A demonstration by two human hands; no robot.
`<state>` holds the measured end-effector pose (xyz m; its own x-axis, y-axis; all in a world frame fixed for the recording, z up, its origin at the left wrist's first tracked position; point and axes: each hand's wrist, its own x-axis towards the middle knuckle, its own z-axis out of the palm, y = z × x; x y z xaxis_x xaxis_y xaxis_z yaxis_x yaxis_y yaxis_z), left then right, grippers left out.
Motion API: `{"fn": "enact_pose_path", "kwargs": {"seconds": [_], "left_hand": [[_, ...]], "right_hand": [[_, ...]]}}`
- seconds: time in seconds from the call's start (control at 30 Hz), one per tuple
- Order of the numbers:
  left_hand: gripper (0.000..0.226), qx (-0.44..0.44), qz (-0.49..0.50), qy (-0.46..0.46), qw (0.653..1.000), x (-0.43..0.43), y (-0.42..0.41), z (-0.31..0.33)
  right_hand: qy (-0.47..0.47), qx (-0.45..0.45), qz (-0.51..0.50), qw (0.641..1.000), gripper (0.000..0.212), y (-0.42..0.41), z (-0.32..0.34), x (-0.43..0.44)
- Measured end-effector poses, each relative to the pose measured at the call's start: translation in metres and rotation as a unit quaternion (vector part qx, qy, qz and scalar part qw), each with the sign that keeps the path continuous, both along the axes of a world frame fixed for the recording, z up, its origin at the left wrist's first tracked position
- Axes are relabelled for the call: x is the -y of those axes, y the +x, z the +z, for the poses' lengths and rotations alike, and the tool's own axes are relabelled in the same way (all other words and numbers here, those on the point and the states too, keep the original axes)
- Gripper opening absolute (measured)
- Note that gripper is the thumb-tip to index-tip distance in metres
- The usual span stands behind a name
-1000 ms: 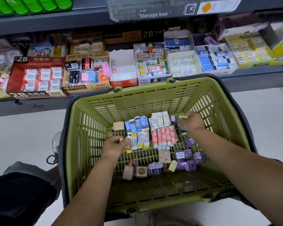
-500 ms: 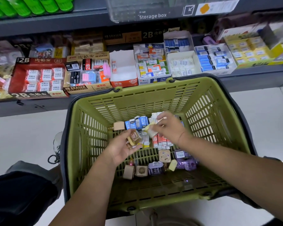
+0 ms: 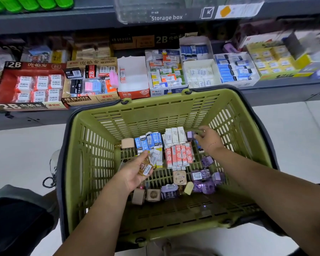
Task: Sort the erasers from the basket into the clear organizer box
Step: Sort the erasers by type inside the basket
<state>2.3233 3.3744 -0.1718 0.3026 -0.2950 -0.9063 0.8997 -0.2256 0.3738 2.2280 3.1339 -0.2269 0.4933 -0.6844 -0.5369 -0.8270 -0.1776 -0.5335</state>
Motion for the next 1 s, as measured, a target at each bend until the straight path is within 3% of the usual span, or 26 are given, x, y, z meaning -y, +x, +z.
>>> {"fn": "enact_pose_path", "kwargs": {"seconds": [0.13, 0.33, 0.43, 0.7, 0.93, 1.0], "left_hand": [[0.031, -0.001, 0.009, 0.004, 1.0, 0.0, 0.0, -0.002], [0.024, 0.004, 0.003, 0.011, 1.0, -0.002, 0.002, -0.007], [0.031, 0.003, 0.004, 0.013, 1.0, -0.001, 0.003, -0.007], [0.033, 0.005, 0.005, 0.013, 1.0, -0.008, 0.005, -0.007], [0.027, 0.009, 0.011, 0.015, 1.0, -0.007, 0.006, -0.008], [0.027, 0.01, 0.011, 0.016, 1.0, -0.007, 0.007, -0.009]], "right_hand": [[0.013, -0.042, 0.042, 0.998, 0.047, 0.014, -0.009, -0.002], [0.052, -0.014, -0.046, 0.998, 0.038, 0.022, -0.018, -0.002], [0.114, -0.024, -0.065, 0.991, 0.037, 0.025, -0.013, 0.002], [0.171, -0.06, 0.001, 0.983, 0.039, 0.021, -0.001, 0.014], [0.151, -0.069, 0.025, 0.986, 0.01, 0.022, 0.018, 0.016], [0.14, -0.083, 0.071, 0.984, 0.015, 0.021, 0.027, 0.018]]}}
